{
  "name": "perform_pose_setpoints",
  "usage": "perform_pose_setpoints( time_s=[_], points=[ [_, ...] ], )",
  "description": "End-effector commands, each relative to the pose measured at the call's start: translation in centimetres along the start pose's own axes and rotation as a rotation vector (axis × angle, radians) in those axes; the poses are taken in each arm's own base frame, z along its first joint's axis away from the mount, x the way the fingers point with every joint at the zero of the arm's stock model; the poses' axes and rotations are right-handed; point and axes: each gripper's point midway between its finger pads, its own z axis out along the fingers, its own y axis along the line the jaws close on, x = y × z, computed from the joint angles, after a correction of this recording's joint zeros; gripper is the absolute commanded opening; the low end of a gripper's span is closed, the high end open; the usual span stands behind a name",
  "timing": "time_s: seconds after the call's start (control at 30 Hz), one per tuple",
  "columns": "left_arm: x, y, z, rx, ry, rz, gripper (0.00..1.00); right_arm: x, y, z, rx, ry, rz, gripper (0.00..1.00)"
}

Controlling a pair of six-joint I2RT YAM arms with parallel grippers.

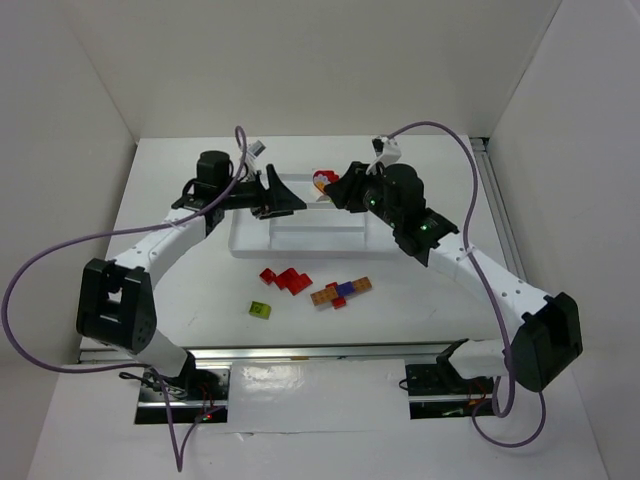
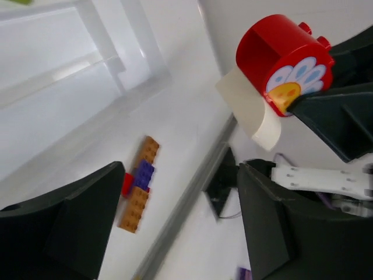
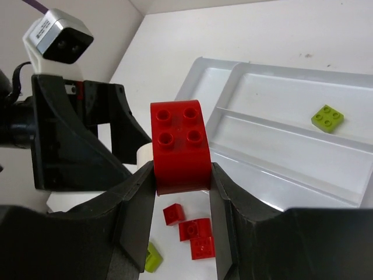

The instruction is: Sort the legos into containers by color

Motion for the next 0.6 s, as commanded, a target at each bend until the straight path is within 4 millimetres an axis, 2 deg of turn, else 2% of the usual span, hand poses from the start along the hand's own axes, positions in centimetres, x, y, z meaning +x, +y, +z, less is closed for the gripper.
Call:
perform_pose_setpoints(
  time_s=[0.0,0.03,0.07,0.1,0.13,0.2,0.23,0.27,0.3,0.4,0.43,0.5,0.57],
  points=[
    [-1.4,-5.9,0.5,0.023,-0.067,0.346,0.89,-0.6,-0.4,0.1,0.070,-0.019,-0.010,0.00],
    [-2.7,-4.8,0.8,-0.133,-0.129,0.425,0.92,-1.7,0.2,0.3,0.067,-0.024,-0.010,0.00],
    [-1.3,-5.6,1.9,-0.156,-0.094,0.516,0.93,-1.6,0.5,0.5,0.065,-0.002,0.004,0.00],
    [-1.2,-5.7,1.9,-0.192,-0.104,0.585,0.95,-0.2,0.2,0.9,0.081,0.066,0.013,0.00],
    [-1.5,-4.7,1.8,-0.263,-0.124,0.656,0.97,-1.4,0.9,0.9,0.075,0.056,0.022,0.00],
    [-1.2,-5.8,1.7,-0.272,-0.159,0.705,0.98,-0.7,1.2,0.9,0.071,0.112,0.043,0.00],
    [-0.3,-5.4,1.8,-0.266,-0.150,0.717,0.98,-0.6,1.5,1.1,0.068,0.124,0.071,0.00],
    [-0.6,-6.0,1.8,-0.253,-0.181,0.746,0.98,-0.9,2.0,1.0,0.050,0.124,0.072,0.00],
    [0.1,-6.4,2.0,-0.249,-0.176,0.752,0.98,-0.8,2.2,1.0,0.041,0.129,0.082,0.00],
    [0.0,-5.9,2.2,-0.302,-0.175,0.787,0.95,-0.8,3.1,0.7,0.007,0.154,0.097,0.00],
    [-0.6,-5.0,2.1,-0.353,-0.189,0.800,0.95,-0.5,3.5,0.6,-0.018,0.169,0.099,0.00],
    [-0.6,-4.9,2.2,-0.386,-0.197,0.829,0.93,-0.4,4.0,0.6,-0.051,0.191,0.114,0.00],
    [-1.2,-5.3,1.5,-0.422,-0.228,0.868,0.93,-0.5,4.0,0.5,-0.061,0.198,0.128,0.00]
  ],
)
